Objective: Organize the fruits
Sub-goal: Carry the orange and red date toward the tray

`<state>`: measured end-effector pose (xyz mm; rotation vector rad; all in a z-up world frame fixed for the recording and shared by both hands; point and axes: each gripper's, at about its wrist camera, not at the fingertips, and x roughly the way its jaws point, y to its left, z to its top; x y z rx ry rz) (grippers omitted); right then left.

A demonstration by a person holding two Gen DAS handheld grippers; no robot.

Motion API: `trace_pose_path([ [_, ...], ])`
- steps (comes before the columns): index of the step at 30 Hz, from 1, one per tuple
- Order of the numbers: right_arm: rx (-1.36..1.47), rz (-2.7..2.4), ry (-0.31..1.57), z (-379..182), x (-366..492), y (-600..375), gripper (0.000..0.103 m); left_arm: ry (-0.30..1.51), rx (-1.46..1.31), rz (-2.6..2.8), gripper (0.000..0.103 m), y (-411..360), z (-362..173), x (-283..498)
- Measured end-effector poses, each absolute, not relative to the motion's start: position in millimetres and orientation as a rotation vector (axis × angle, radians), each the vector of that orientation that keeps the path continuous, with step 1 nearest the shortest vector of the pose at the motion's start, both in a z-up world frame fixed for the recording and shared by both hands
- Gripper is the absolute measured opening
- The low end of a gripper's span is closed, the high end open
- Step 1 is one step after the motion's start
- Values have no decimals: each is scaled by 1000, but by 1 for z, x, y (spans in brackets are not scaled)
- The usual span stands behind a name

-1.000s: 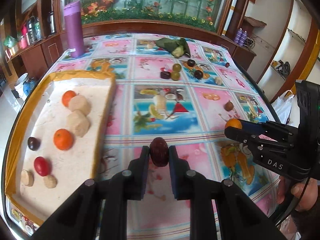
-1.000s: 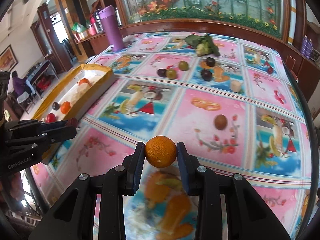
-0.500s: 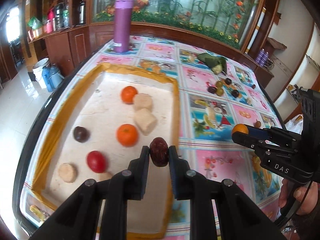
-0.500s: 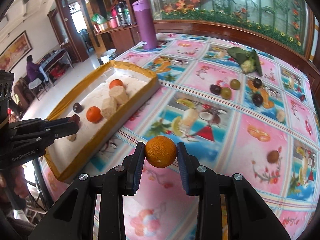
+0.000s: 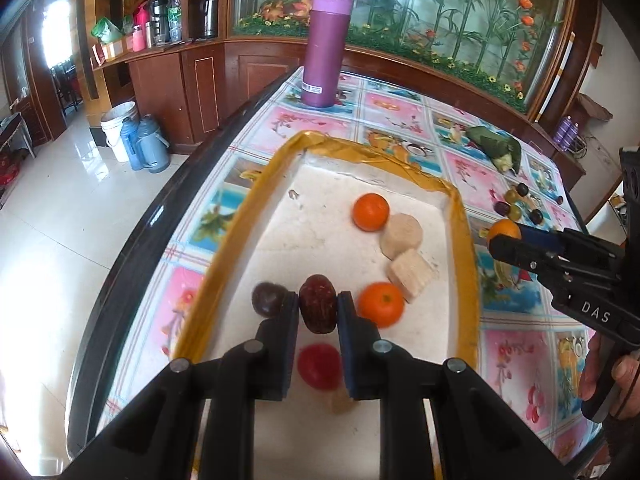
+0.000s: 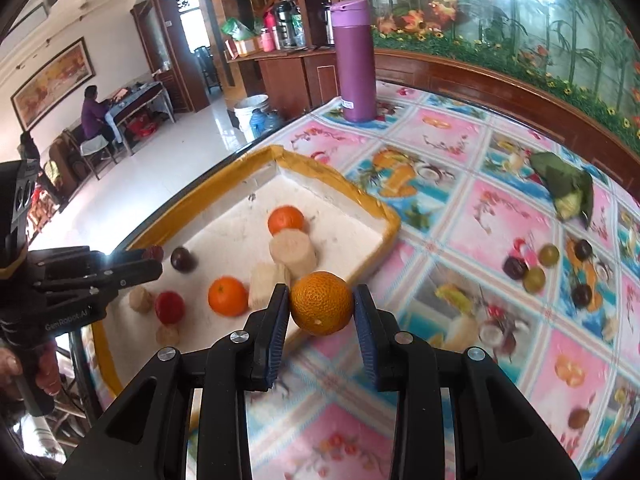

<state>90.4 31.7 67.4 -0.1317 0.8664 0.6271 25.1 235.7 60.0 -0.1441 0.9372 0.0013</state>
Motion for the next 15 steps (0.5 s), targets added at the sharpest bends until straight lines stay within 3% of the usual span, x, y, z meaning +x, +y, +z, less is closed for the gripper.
trace_pose_path([
  [15,-132,588,928,37,162,71,32,1020,-165,-2,22,248,36,91],
])
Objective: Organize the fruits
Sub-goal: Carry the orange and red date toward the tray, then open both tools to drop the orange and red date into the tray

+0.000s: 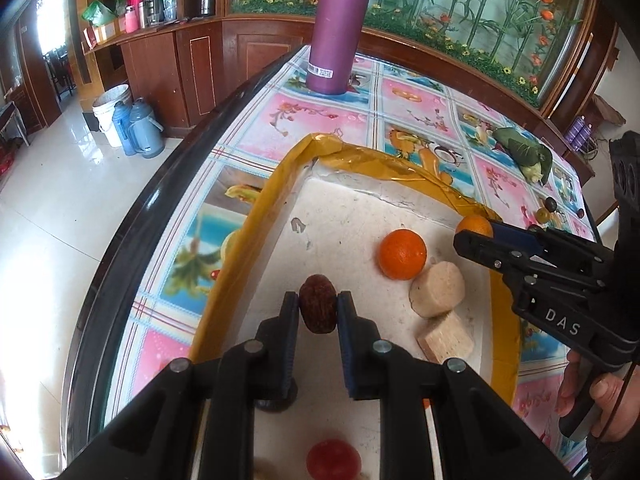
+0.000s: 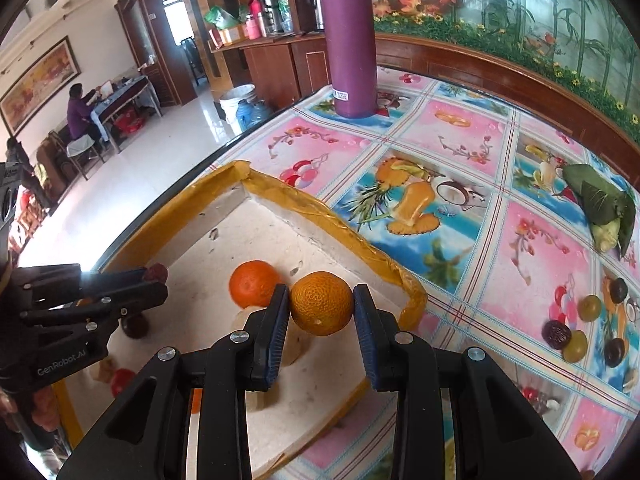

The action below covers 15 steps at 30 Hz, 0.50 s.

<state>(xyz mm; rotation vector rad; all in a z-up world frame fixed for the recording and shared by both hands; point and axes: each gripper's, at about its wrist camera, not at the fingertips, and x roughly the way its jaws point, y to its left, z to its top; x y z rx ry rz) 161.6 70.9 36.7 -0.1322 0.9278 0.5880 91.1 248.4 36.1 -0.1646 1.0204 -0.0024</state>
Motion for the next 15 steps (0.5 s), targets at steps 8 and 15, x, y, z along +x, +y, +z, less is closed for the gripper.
trace_pose_path([
  [8,-153,592,954,25,174,78,32,1066,-172,-3,22,249,21,101],
  [15,-171,596,952,22,174,83,35,1083,-162,-1,22,246,19,102],
])
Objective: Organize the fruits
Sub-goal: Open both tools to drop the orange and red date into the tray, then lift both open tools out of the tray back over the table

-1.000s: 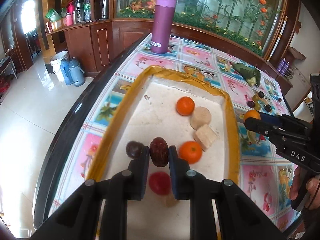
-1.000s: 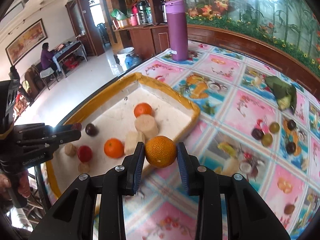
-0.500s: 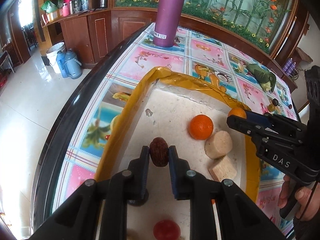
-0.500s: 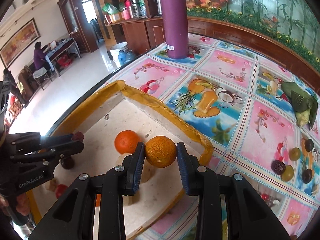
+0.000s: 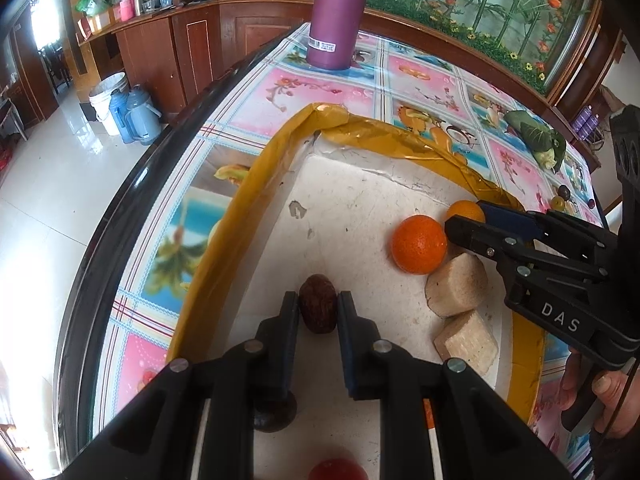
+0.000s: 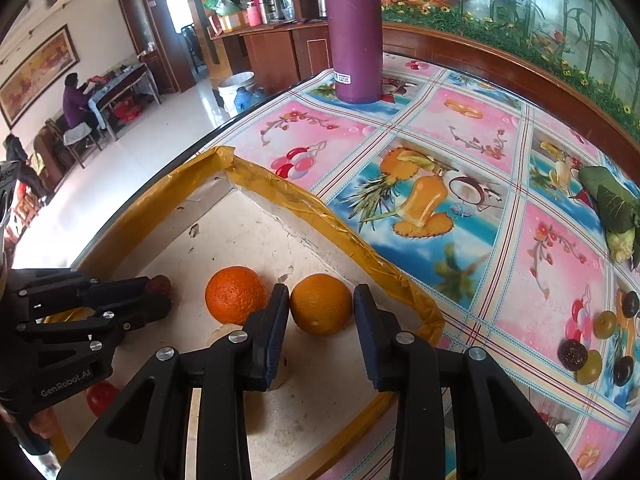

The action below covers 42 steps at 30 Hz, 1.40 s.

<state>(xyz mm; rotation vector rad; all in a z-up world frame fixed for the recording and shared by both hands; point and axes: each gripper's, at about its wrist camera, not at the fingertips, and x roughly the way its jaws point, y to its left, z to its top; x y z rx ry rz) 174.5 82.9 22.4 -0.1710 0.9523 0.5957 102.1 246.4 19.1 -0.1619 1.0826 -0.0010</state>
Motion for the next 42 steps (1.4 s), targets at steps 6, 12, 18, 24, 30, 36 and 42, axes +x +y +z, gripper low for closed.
trace_pose_path([
  [6,-170,586,949,26,169,81,38,1098,-166,9,30,246,20,99],
  [12,-158,577,935,35,155,71,39,1068,-156,36,53,242,29,85],
  [18,-135,576,913,48,127,57,42,1014,-89,100,65,238,42,61],
  [24,-101,549,899,57,95,34,48,964,-78,137,73,227,53,34],
  [30,-53,468,896,60,65,-6,57,916,-66,138,79,203,64,14],
  [36,-14,397,891,61,37,-50,58,883,-61,83,83,165,74,1],
  [42,5,326,882,62,18,-92,59,879,-13,10,83,121,79,-2],
])
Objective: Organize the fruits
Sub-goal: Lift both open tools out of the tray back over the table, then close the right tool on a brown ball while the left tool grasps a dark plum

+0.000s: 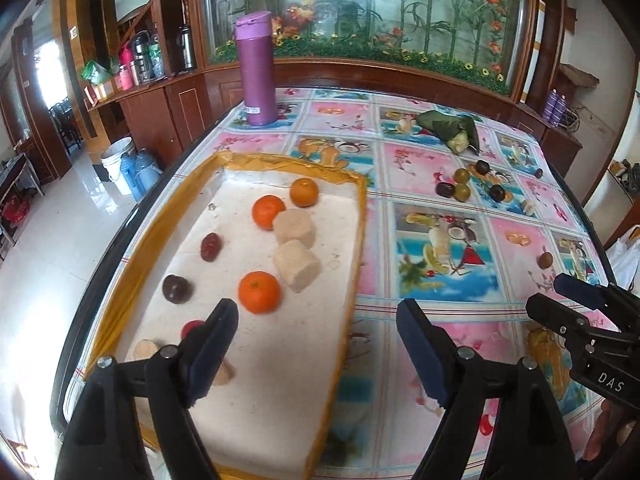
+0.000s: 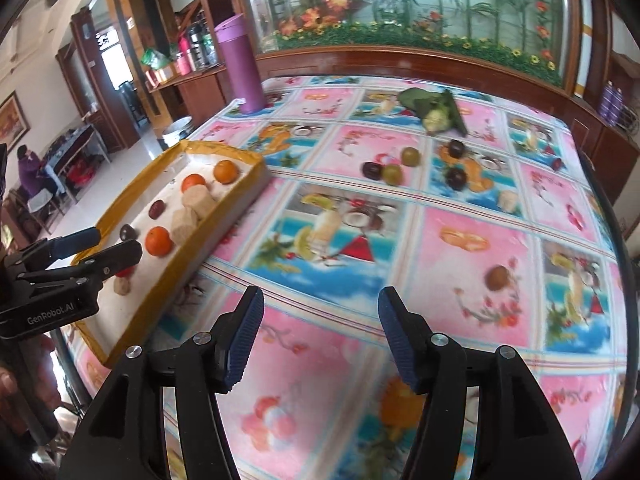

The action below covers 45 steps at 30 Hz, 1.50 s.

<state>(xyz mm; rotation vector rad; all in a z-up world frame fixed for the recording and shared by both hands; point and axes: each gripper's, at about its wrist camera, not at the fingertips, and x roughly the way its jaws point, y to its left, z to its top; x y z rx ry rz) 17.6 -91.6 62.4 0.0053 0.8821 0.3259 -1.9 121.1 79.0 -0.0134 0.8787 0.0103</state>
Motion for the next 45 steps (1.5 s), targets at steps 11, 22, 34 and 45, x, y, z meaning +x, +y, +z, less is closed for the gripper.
trace_pose_path([
  [11,73,202,867,62,-2,-175,64,908,56,-92,84,51,78,3],
  [22,127,171,911,43,24,-232,64,966,98,-117,87,17,61,11],
  [34,-18,288,938,15,80,-206,56,1022,113,-92,87,14,47,23],
  [45,-14,339,926,12,82,-211,21,1040,87,-91,87,7,45,62],
])
